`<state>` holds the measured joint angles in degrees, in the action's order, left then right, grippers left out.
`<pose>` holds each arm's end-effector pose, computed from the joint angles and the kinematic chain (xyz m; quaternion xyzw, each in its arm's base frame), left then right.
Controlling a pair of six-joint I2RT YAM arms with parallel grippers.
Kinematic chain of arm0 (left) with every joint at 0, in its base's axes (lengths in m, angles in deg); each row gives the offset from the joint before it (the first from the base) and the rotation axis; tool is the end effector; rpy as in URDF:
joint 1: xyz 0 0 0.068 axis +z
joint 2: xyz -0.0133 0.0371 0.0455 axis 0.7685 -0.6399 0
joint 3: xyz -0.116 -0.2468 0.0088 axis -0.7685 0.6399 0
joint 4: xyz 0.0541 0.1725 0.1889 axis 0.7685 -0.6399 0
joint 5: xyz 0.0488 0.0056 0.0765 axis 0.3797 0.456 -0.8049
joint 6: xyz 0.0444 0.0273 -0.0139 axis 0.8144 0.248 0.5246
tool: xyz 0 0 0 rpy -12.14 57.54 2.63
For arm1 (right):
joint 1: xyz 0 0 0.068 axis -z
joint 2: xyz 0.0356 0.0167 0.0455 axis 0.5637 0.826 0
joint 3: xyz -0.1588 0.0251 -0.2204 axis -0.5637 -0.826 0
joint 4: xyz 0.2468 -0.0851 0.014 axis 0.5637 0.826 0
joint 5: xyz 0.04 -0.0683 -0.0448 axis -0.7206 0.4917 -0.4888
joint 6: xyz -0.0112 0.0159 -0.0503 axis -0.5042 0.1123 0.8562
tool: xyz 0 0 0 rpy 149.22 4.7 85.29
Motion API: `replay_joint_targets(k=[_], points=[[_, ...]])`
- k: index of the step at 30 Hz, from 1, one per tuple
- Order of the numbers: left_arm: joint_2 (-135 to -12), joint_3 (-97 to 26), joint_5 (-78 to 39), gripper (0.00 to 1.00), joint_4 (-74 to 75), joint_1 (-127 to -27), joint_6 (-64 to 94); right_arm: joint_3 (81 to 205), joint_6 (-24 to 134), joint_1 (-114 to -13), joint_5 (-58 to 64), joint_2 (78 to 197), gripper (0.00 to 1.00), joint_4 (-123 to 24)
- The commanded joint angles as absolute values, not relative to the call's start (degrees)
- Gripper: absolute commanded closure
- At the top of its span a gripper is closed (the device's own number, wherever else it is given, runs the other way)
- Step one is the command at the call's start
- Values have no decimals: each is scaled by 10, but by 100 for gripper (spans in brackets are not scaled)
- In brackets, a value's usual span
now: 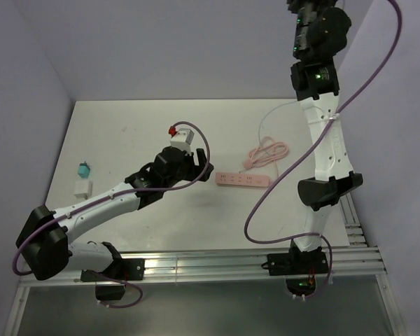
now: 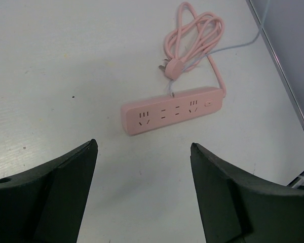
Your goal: Insert the plug
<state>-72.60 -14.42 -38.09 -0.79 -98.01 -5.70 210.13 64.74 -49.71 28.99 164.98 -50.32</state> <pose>0.2055 -0.2171 0.2836 0.0624 0.8276 -0.2990 0.4709 0.3496 0.0849 0.6140 0.0643 0.4742 0.0245 0.8777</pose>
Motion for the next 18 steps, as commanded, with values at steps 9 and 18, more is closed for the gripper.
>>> replay_joint_targets(k=[9, 18], points=[[-728, -171, -387, 24, -22, -979, -41, 2124, 563, -347, 249, 1539, 100, -627], [-768, -190, -364, 24, -23, -980, -41, 2111, 540, -293, 234, 1513, 100, -667]])
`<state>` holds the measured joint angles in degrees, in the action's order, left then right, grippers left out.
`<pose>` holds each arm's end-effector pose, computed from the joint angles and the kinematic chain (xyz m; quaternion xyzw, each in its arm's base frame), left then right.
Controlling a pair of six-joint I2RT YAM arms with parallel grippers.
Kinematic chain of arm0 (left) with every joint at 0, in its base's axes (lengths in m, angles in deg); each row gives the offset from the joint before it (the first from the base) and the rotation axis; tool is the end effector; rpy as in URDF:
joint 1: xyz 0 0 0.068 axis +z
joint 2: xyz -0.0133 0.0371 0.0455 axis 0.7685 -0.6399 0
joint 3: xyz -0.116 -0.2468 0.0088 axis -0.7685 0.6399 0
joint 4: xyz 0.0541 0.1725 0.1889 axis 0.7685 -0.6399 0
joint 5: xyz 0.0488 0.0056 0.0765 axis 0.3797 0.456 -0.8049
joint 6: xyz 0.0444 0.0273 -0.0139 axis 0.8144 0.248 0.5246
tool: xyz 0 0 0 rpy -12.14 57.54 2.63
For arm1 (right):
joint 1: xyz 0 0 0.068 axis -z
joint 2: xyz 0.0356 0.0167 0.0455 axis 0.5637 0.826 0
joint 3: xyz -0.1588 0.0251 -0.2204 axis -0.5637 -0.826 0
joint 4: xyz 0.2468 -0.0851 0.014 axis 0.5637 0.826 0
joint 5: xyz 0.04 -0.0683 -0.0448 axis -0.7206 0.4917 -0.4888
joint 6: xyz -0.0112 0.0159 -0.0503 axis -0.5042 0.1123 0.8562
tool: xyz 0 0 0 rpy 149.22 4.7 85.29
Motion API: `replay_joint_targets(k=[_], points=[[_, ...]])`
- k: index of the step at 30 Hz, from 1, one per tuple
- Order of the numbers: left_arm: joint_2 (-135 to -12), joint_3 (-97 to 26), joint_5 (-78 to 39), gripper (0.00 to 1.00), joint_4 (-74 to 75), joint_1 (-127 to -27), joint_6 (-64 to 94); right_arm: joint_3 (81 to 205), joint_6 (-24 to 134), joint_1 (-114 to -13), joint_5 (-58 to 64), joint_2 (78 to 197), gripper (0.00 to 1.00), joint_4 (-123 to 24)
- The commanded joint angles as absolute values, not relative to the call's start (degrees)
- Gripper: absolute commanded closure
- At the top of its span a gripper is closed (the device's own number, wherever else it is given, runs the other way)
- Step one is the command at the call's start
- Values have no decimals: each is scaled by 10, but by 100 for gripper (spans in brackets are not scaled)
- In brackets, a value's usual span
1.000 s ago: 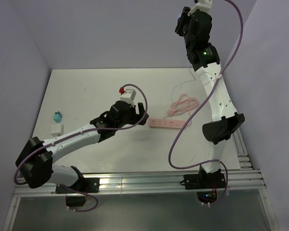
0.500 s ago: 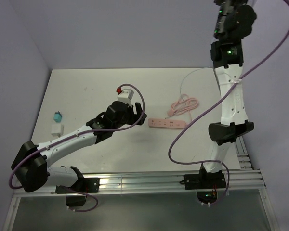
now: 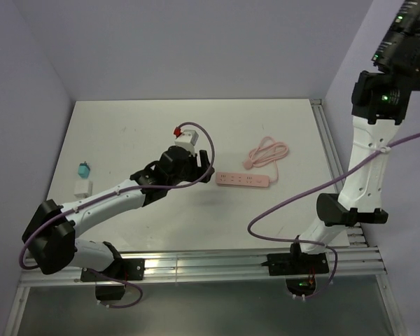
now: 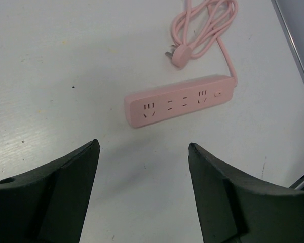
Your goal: Insert the plug
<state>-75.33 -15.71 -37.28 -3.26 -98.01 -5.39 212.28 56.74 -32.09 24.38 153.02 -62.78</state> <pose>0.2105 -0.2234 0.2736 0.0735 0.8453 -0.2829 0.4473 0.2179 -0.0166 0.6948 0.1284 0.2383 -0.0033 0.9627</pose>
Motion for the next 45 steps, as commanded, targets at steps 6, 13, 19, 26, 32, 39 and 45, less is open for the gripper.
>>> replay_joint_targets(k=[6, 13, 19, 26, 32, 39, 45], points=[[-833, -233, -414, 21, -22, -994, 27, 1907, 465, -286, 196, 1476, 100, -659], [-950, -364, -357, 30, -135, -979, 2, 1678, 452, -299, 152, 1482, 100, -707], [-966, -367, -293, 32, -111, -960, -25, 1574, 452, -333, 177, 1521, 100, -691], [-1015, -398, -251, 41, -120, -928, -65, 1509, 438, -426, 228, 1521, 100, -590], [-1078, -462, -207, 51, -144, -905, -56, 1406, 371, -493, 215, 1481, 100, -498], [-1109, -458, -144, 54, -92, -891, -49, 1241, 315, -521, 166, 1380, 100, -509], [-1127, -435, -94, 54, -51, -892, -57, 1188, 319, -536, 162, 1365, 100, -481]])
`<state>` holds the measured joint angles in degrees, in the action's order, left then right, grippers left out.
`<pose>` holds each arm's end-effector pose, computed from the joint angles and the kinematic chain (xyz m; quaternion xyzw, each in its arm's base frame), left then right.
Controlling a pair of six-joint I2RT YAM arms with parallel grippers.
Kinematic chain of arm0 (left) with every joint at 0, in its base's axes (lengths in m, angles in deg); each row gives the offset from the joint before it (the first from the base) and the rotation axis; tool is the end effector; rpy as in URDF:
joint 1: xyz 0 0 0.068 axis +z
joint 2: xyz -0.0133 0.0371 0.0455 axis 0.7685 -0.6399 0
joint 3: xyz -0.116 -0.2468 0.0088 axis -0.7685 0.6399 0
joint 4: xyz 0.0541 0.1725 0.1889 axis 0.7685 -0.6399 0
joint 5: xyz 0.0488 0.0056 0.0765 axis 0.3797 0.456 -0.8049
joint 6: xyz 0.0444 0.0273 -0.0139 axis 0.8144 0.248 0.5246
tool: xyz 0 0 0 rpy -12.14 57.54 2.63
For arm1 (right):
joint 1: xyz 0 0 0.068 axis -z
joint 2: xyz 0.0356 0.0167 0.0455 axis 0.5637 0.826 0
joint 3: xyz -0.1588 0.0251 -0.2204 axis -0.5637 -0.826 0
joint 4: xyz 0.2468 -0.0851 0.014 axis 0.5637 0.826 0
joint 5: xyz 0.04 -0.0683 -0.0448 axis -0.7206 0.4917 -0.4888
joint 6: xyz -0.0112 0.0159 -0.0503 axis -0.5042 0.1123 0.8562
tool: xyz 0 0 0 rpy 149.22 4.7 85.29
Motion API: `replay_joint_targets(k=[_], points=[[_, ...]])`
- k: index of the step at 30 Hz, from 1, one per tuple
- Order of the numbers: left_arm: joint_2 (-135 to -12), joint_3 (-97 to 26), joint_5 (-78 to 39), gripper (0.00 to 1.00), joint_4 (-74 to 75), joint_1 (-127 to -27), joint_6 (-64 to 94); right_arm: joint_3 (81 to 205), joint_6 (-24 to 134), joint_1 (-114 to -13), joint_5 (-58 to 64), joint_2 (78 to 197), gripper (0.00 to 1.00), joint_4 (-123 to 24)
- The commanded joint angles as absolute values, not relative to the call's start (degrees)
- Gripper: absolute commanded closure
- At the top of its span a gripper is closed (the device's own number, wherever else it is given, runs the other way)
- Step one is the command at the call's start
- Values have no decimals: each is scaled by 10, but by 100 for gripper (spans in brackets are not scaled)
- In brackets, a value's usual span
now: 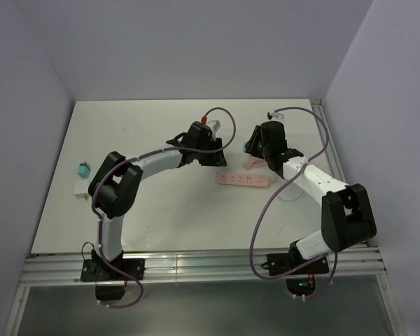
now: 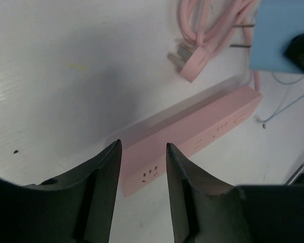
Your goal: Insert the plug
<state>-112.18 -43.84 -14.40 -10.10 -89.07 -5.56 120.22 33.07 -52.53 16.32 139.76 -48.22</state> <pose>0.3420 -0.2860 0.1961 0.1003 0.9031 -0.3216 0.2664 0.3082 0.0980 0.2465 0.1038 0.8681 0.1566 0.4596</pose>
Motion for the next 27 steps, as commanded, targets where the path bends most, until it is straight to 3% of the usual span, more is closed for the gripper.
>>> replay_joint_targets(k=[1, 9, 15, 24, 27], points=[[-1131, -431, -85, 55, -44, -892, -62, 1177, 319, -536, 161, 1361, 100, -481], [-1111, -330, -54, 60, 5, -903, -80, 1142, 326, -537, 168, 1301, 100, -462], [-1040, -240, -97, 63, 20, -943, -103, 1127, 334, -538, 160, 1261, 100, -450], [-905, -184, -253, 44, 11, -960, -72, 1103, 357, -538, 138, 1223, 100, -437], [-871, -179, -339, 40, 26, -1017, -6, 1103, 357, -539, 152, 1202, 100, -417]])
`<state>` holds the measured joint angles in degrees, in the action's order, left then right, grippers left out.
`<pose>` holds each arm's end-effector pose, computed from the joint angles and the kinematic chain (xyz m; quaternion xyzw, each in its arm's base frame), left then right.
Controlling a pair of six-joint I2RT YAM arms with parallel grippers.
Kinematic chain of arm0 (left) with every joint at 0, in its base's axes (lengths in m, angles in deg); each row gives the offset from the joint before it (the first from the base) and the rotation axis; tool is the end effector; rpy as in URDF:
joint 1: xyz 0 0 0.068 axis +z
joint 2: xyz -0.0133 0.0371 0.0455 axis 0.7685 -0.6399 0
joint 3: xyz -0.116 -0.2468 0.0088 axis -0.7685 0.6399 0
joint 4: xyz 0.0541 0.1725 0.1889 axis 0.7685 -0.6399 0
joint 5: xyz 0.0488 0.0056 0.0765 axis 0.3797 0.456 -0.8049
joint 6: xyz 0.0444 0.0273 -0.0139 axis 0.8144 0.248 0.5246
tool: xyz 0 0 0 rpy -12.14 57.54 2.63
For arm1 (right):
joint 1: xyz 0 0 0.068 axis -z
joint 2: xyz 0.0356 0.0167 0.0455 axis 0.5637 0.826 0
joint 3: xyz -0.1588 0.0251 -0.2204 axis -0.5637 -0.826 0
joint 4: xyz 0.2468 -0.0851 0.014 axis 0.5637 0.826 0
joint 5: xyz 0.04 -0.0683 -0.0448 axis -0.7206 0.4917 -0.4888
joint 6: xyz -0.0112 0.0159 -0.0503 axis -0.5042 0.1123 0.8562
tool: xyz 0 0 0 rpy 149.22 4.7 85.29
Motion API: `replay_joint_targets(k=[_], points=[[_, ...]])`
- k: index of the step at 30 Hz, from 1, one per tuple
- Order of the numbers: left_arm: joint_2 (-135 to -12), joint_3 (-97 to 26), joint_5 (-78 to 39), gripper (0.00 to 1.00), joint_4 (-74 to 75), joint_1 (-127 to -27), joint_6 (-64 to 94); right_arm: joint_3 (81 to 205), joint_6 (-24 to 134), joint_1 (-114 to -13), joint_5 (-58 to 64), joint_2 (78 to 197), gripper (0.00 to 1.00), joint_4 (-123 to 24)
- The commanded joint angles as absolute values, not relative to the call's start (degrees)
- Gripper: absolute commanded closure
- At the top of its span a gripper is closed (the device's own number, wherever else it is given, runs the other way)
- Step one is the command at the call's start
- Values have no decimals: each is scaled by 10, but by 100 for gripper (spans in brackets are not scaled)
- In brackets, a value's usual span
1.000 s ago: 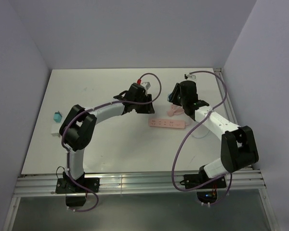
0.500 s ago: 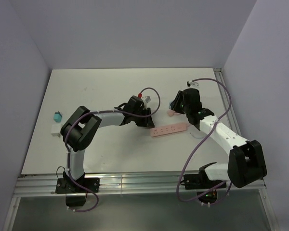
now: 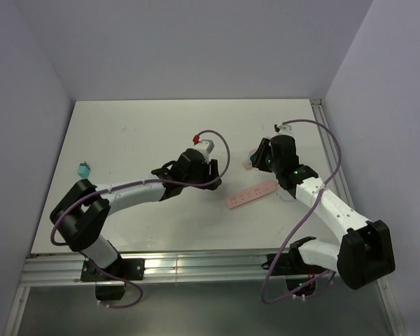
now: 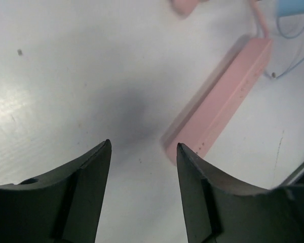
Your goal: Insert the plug
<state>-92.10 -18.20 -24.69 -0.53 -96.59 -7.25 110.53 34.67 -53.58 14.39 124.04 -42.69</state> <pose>0.2419 -0.2566 0.2011 0.1098 0.8919 -0.3012 0.3189 0.2464 0.0840 0.2547 0.0755 0.8692 0.1696 0.4582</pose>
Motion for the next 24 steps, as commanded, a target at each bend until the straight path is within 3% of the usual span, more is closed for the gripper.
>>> replay_joint_targets(k=[1, 7, 14, 24], points=[[-868, -180, -378, 39, 33, -1034, 32, 1107, 349, -538, 153, 1195, 100, -408], [-877, -167, -482, 39, 79, -1152, 150, 1142, 328, -536, 182, 1142, 100, -330], [-904, -112, -583, 39, 194, -1210, 238, 1140, 332, -526, 187, 1078, 100, -285], [-963, -120, -553, 39, 243, -1229, 281, 1127, 344, -504, 167, 1051, 100, -281]])
